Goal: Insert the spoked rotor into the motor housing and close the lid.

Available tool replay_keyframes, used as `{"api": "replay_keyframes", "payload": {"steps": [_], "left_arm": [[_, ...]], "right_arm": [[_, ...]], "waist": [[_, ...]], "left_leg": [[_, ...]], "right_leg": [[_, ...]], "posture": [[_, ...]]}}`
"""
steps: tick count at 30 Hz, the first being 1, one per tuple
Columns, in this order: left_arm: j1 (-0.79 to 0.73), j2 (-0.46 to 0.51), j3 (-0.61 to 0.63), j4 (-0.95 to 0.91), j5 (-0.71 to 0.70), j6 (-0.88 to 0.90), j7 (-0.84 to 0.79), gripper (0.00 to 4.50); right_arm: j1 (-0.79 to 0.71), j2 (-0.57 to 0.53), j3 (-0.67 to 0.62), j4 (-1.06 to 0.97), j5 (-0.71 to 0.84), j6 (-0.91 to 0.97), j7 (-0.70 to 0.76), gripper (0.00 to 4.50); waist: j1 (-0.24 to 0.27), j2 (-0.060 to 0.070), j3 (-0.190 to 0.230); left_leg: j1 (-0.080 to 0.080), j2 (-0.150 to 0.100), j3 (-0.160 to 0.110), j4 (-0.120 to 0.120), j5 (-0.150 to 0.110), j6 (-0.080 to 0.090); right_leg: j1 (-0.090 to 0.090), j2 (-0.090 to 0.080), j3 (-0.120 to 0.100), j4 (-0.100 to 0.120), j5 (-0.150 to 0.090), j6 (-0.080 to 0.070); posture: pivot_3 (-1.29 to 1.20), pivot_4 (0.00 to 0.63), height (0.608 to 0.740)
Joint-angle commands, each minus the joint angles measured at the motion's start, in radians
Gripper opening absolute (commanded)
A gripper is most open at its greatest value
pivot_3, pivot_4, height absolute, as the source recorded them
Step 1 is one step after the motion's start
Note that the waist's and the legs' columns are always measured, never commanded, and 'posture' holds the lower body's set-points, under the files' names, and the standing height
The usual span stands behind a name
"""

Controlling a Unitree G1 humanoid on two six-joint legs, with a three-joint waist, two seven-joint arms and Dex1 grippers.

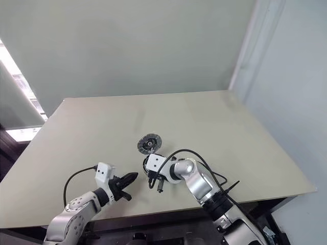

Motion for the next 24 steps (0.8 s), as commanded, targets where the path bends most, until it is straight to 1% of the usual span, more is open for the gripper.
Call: {"api": "replay_keyframes", "payload": {"steps": [1, 3, 5, 7, 9, 12, 13, 15, 18, 21, 24], "left_arm": [[-0.007, 0.01, 0.028, -0.01, -0.003, -0.024, -0.004, 0.0], [-0.003, 0.009, 0.029, -0.011, -0.002, -0.024, -0.002, 0.0], [0.0, 0.007, 0.031, -0.01, -0.001, -0.024, 0.0, 0.0], [0.004, 0.004, 0.031, -0.011, 0.001, -0.025, 0.001, 0.0], [0.006, 0.001, 0.03, -0.011, 0.002, -0.025, 0.002, 0.0], [0.006, -0.006, 0.024, -0.009, 0.006, -0.027, 0.005, 0.0], [0.005, -0.008, 0.023, -0.008, 0.007, -0.027, 0.005, 0.0], [0.004, -0.01, 0.021, -0.007, 0.009, -0.027, 0.005, 0.0], [0.003, -0.013, 0.018, -0.004, 0.011, -0.026, 0.003, 0.0], [-0.003, -0.014, 0.015, 0.002, 0.014, -0.027, 0.001, 0.0], [-0.009, -0.014, 0.01, 0.007, 0.016, -0.029, -0.002, 0.0]], "right_arm": [[-0.01, 0.04, -0.041, -0.156, 0.002, 0.177, -0.064, 0.01], [-0.001, 0.065, -0.049, -0.193, 0.027, 0.25, -0.083, 0.01], [0.013, 0.132, -0.078, -0.229, 0.049, 0.357, -0.138, 0.01], [0.019, 0.19, -0.072, -0.265, 0.025, 0.489, -0.214, 0.01], [0.03, 0.23, -0.077, -0.295, 0.04, 0.554, -0.258, 0.01], [0.073, 0.366, -0.137, -0.341, 0.018, 0.7, -0.414, 0.01], [0.076, 0.395, -0.151, -0.346, 0.02, 0.749, -0.449, 0.01], [0.075, 0.408, -0.151, -0.35, 0.04, 0.797, -0.495, 0.01], [0.062, 0.382, -0.116, -0.347, 0.075, 0.832, -0.536, 0.01], [0.065, 0.407, -0.134, -0.333, 0.091, 0.856, -0.602, 0.01], [0.064, 0.4, -0.12, -0.335, 0.141, 0.873, -0.612, 0.01]], "waist": [[0.001, 0.0, 0.0], [0.001, 0.0, 0.0], [0.0, 0.0, 0.0], [-0.001, 0.0, 0.0], [0.0, 0.0, 0.0], [0.001, 0.001, 0.0], [0.005, 0.0, -0.001], [0.015, 0.0, -0.001], [0.018, 0.0, -0.001], [0.016, 0.001, -0.001], [0.016, 0.001, -0.001]], "left_leg": [[0.0, 0.0, 0.0, 0.0, 0.0, 0.0], [0.0, 0.0, -0.001, 0.001, 0.0, 0.0], [0.0, 0.0, -0.001, 0.001, 0.0, 0.0], [-0.001, 0.0, -0.001, 0.0, 0.0, 0.0], [-0.002, 0.0, -0.001, 0.0, 0.0, 0.0], [-0.009, 0.0, -0.001, 0.0, 0.0, -0.001], [-0.012, 0.0, -0.002, 0.001, 0.001, -0.002], [-0.013, -0.002, -0.002, 0.002, 0.001, -0.002], [-0.012, -0.002, -0.001, 0.001, 0.001, -0.002], [-0.012, 0.001, 0.0, 0.0, 0.001, -0.002], [-0.012, 0.001, -0.001, -0.001, 0.001, -0.002]], "right_leg": [[0.0, 0.0, 0.0, 0.0, 0.0, 0.0], [0.0, 0.0, -0.001, 0.0, -0.001, -0.001], [0.0, -0.001, -0.001, 0.0, -0.001, -0.001], [-0.001, 0.0, -0.001, 0.0, -0.001, -0.001], [-0.002, 0.0, -0.001, 0.0, 0.0, -0.001], [-0.009, 0.0, -0.001, 0.001, 0.0, 0.0], [-0.011, -0.001, -0.001, 0.002, 0.001, 0.0], [-0.011, -0.002, -0.001, 0.002, 0.001, 0.0], [-0.011, -0.002, -0.001, 0.002, 0.001, 0.0], [-0.013, 0.0, -0.001, 0.002, 0.001, -0.001], [-0.013, 0.001, -0.001, 0.002, 0.001, -0.001]], "posture": [[0.0, 0.0, 0.74], [0.0, 0.0, 0.74], [0.0, 0.0, 0.74], [0.0, 0.0, 0.74], [0.0, 0.0, 0.74], [0.0, 0.0, 0.74], [0.0, 0.0, 0.74], [0.0, 0.0, 0.74], [0.0, 0.0, 0.74], [0.0, 0.0, 0.74], [0.0, 0.0, 0.74]]}}
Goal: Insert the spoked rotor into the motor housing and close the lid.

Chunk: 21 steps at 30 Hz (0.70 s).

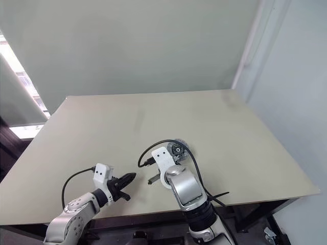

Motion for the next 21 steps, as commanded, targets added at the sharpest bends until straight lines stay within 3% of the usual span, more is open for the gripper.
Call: {"api": "replay_keyframes", "payload": {"steps": [1, 8, 21], "left_arm": [[-0.02, -0.001, -0.007, -0.006, 0.005, -0.02, -0.007, 0.0], [-0.031, 0.001, -0.015, 0.003, 0.012, -0.022, -0.013, 0.0], [-0.03, 0.017, 0.0, 0.004, 0.01, -0.019, -0.015, 0.0]], "right_arm": [[0.009, 0.098, 0.028, -0.056, 0.066, 0.005, -0.013, 0.01], [0.015, 0.05, 0.069, -0.102, 0.193, -0.023, 0.02, 0.01], [0.032, 0.027, 0.06, -0.058, 0.266, -0.151, -0.039, 0.01]], "waist": [[-0.001, 0.0, 0.0], [-0.001, 0.0, 0.0], [0.0, 0.0, 0.0]], "left_leg": [[0.0, 0.0, 0.0, 0.0, 0.0, 0.0], [0.0, 0.0, 0.001, 0.0, 0.0, 0.0], [0.0, 0.0, 0.001, 0.001, 0.0, 0.0]], "right_leg": [[0.0, 0.0, 0.0, 0.0, 0.0, 0.0], [0.0, 0.0, 0.0, 0.0, 0.0, 0.0], [0.0, 0.0, 0.0, 0.0, 0.0, 0.0]], "posture": [[0.0, 0.0, 0.74], [0.0, 0.0, 0.74], [0.0, 0.0, 0.74]]}}
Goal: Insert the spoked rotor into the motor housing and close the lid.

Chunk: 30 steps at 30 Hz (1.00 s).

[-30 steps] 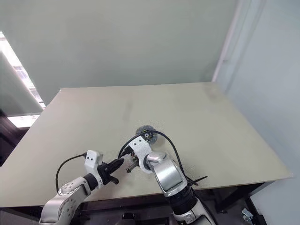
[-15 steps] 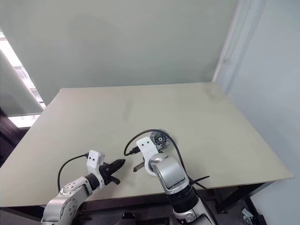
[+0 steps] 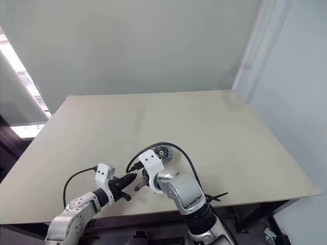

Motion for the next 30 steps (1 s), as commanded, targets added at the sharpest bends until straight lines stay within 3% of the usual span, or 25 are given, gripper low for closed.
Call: {"api": "replay_keyframes", "payload": {"steps": [1, 2, 10, 13, 18, 23, 30], "left_arm": [[-0.015, 0.008, 0.016, -0.014, -0.006, -0.017, -0.009, 0.0], [-0.014, 0.008, 0.015, -0.015, -0.006, -0.017, -0.008, 0.0], [-0.015, 0.012, 0.014, -0.018, -0.002, -0.013, -0.004, 0.0], [-0.017, 0.018, 0.019, -0.018, -0.005, -0.01, -0.005, 0.0], [-0.01, 0.047, 0.044, -0.017, -0.012, 0.0, -0.012, 0.0], [-0.006, 0.06, 0.058, -0.017, -0.011, 0.008, -0.011, 0.0], [-0.005, 0.048, 0.052, -0.029, -0.011, 0.012, -0.002, 0.0]], "right_arm": [[0.017, 0.036, 0.008, -0.026, 0.022, -0.073, -0.012, 0.01], [0.017, 0.031, 0.01, -0.023, 0.028, -0.081, -0.011, 0.01], [0.009, -0.001, 0.021, -0.019, 0.058, -0.112, 0.008, 2.69], [-0.03, -0.074, 0.076, -0.054, 0.07, -0.142, 0.071, 3.79], [-0.125, -0.348, 0.251, -0.135, 0.053, -0.337, 0.302, 3.79], [-0.175, -0.535, 0.333, -0.133, 0.047, -0.482, 0.496, 3.79], [-0.181, -0.6, 0.403, -0.029, -0.072, -0.658, 0.566, 3.79]], "waist": [[0.0, 0.0, 0.0], [0.0, 0.0, 0.0], [0.0, 0.0, 0.0], [0.0, 0.0, 0.0], [0.0, 0.0, 0.0], [0.0, 0.0, 0.0], [0.001, -0.001, 0.0]], "left_leg": [[0.0, 0.0, 0.0, 0.0, 0.0, 0.0], [0.0, 0.0, 0.0, 0.0, 0.0, 0.0], [0.001, 0.0, 0.0, 0.0, 0.0, 0.0], [0.001, 0.0, 0.0, 0.0, 0.0, 0.0], [0.001, 0.0, 0.001, 0.002, 0.0, 0.0], [0.002, 0.0, 0.0, 0.001, 0.0, 0.0], [0.002, 0.0, 0.0, 0.001, 0.0, 0.0]], "right_leg": [[0.0, 0.0, 0.0, 0.0, 0.0, 0.0], [0.0, 0.0, 0.0, 0.0, 0.0, 0.0], [0.001, 0.0, 0.0, 0.0, 0.0, 0.0], [0.001, 0.0, 0.0, 0.0, 0.0, 0.0], [0.003, 0.0, 0.0, -0.001, 0.0, 0.0], [0.003, 0.0, -0.001, -0.001, -0.001, -0.001], [0.003, 0.0, -0.001, -0.001, -0.001, -0.001]], "posture": [[0.0, 0.0, 0.74], [0.0, 0.0, 0.74], [0.0, 0.0, 0.74], [0.0, 0.0, 0.74], [0.0, 0.0, 0.74], [0.0, 0.0, 0.74], [0.0, 0.0, 0.74]]}}
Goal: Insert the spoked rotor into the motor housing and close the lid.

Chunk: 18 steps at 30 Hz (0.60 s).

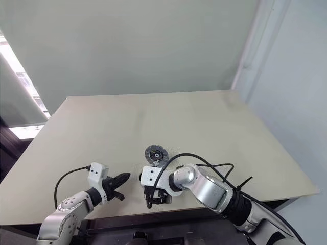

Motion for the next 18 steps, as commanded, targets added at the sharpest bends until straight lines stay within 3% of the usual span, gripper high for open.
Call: {"api": "replay_keyframes", "payload": {"steps": [1, 18], "left_arm": [[-0.008, -0.003, 0.011, -0.029, -0.01, -0.003, 0.003, 0.0], [-0.009, 0.0, 0.005, -0.051, -0.011, 0.007, -0.001, 0.0]], "right_arm": [[-0.019, -0.001, 0.013, 0.032, -0.059, -0.075, 0.03, 3.79], [0.021, 0.049, 0.003, 0.219, -0.259, -0.256, 0.047, 3.79]], "waist": [[0.001, 0.0, 0.0], [0.002, 0.0, 0.0]], "left_leg": [[0.0, 0.0, 0.0, 0.0, 0.0, 0.0], [0.0, 0.0, 0.0, 0.0, 0.0, 0.0]], "right_leg": [[0.0, 0.0, 0.0, 0.0, 0.0, 0.0], [0.001, 0.0, 0.0, 0.0, 0.001, 0.001]], "posture": [[0.0, 0.0, 0.74], [0.0, 0.0, 0.74]]}}
